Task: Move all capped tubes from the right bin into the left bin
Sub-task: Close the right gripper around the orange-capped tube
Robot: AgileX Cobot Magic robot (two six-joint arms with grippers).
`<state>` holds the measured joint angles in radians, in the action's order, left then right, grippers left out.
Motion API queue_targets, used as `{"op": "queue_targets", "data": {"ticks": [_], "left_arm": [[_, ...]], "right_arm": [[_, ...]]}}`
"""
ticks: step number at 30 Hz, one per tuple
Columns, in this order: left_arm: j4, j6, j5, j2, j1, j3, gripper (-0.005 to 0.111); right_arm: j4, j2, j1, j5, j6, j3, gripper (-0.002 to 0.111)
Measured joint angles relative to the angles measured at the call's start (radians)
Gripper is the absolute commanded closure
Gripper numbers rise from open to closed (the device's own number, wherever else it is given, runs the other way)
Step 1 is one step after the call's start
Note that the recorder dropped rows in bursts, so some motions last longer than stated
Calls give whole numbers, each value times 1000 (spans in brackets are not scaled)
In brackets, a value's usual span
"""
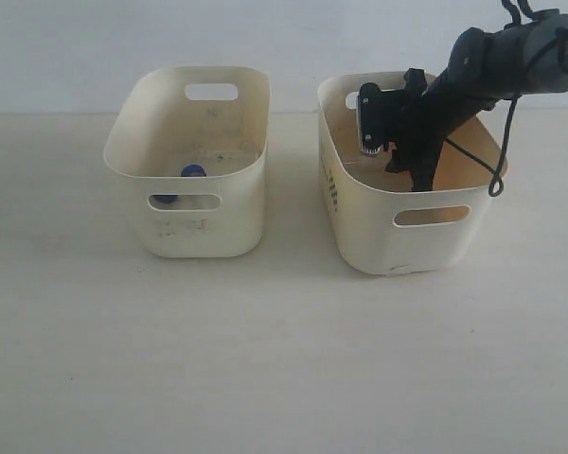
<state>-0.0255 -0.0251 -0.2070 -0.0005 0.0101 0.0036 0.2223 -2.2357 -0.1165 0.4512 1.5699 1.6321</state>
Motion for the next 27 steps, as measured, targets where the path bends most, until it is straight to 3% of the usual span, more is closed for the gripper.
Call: {"op": "queue_targets", "data": {"ticks": [19, 24, 27], "left_arm": [[0, 0, 0, 0, 0, 0, 102], [0, 0, 0, 0, 0, 0, 102], [0, 0, 0, 0, 0, 0, 102]], "right_arm": [[-186, 0, 0, 34, 3, 0, 59], [-205, 0, 0, 47, -11, 0, 48], [-222, 0, 0, 47, -30, 0, 48]]}}
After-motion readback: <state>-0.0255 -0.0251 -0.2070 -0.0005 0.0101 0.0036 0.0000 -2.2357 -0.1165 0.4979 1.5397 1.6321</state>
